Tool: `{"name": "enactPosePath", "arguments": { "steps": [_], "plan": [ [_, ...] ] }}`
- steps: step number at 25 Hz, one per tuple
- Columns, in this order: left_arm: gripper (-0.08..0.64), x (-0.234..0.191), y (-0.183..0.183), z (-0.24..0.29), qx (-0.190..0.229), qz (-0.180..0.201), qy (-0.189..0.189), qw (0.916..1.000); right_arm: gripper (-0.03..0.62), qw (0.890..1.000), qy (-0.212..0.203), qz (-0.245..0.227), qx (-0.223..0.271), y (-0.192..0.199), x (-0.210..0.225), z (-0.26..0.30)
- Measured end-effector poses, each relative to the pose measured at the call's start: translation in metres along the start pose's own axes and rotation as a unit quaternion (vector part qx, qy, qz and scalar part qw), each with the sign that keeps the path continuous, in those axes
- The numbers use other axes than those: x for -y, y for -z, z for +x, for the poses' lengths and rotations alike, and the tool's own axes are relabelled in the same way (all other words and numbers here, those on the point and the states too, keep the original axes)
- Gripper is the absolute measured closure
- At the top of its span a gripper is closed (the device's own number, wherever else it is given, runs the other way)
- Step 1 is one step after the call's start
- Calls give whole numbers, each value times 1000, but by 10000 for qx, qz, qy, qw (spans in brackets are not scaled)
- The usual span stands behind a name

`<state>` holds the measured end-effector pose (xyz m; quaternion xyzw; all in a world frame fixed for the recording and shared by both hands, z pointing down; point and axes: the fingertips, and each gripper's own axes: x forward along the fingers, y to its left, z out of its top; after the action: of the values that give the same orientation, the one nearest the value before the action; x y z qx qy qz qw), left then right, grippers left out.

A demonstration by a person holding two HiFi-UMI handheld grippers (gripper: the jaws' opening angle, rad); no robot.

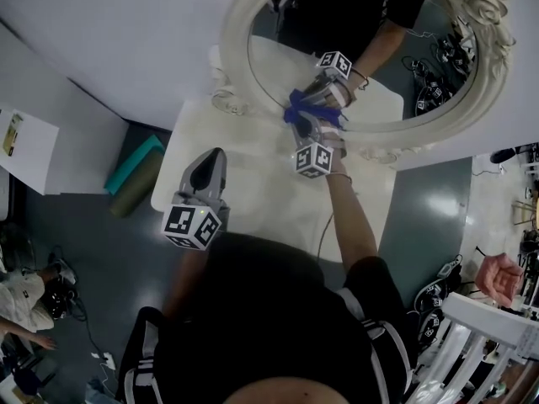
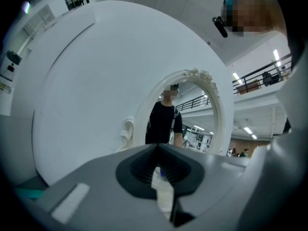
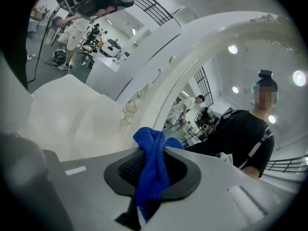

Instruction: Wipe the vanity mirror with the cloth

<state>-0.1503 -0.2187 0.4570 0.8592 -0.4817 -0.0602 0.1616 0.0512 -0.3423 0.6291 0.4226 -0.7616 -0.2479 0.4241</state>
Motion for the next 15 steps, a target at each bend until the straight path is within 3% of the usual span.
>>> {"name": "enactPosePath", "arguments": {
  "steps": [5,7,9,12,15],
  "plan": [
    [549,7,1,-5,3,8,57,10000,528,9984,-380,343,-259,21,-13,0],
    [549,12,0,-5,4,7,133,9999,528,9978,-131,649,-18,12,1,-12],
    [549,15,-1,-4,33,-6,187,9998,526,9915,388,1155,457,-8,30,-35],
    [549,19,-3,-1,48,-5,255,9997,526,9596,1229,2130,1370,-41,83,-86],
    [549,27,-4,6,16,16,391,9992,526,8994,1953,3240,2192,-64,139,-151]
  ]
}}
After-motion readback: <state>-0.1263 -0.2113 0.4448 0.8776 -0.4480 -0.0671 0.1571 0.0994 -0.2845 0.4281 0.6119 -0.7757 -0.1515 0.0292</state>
